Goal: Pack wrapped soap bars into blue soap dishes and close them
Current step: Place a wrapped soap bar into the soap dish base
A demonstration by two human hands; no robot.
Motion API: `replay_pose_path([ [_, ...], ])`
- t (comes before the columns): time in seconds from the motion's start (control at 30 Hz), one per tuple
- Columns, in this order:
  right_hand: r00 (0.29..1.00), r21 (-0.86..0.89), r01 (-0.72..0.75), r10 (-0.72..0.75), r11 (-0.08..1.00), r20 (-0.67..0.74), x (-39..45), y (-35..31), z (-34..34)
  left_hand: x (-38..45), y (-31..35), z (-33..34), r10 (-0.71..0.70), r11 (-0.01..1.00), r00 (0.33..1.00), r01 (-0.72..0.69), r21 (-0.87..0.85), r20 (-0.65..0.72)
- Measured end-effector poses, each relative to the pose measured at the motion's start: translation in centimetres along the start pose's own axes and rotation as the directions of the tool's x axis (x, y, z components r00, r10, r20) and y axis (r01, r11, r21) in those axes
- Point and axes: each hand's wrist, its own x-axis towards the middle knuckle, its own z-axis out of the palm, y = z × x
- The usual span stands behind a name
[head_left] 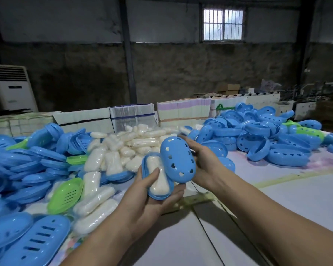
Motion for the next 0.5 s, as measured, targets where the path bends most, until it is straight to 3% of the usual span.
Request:
replay_pose_path([
  [0.1,0.987,-0.339,0.079,-0.121,0.938,-0.104,-0.2,1.0,0.9,0.0,0.1,0.0,0.014,1.000,1.000,-0.015,-0.024,-0.019],
  [0.2,0.884,-0.651,0.276,-0.452,0.707,-0.116,-0.7,2.1,1.8,0.0,0.0,0.0,0.034,0.999,0.998,-0.034,-0.003,-0.050],
  [0.4,0.631,-0.829,0.528,-0.738,0.183,0.239,-0.7,2.4,1.1,-0.2,0.0,0.1,0.059,0.997,0.998,-0.059,0.040,0.001],
  [0.5,0.566,-0.802,0.594,-0.742,0.066,0.359,-0.9,2.2,0.7,-0.3,-0.4,0.4,0.033,0.993,0.995,-0.044,0.114,0.094],
])
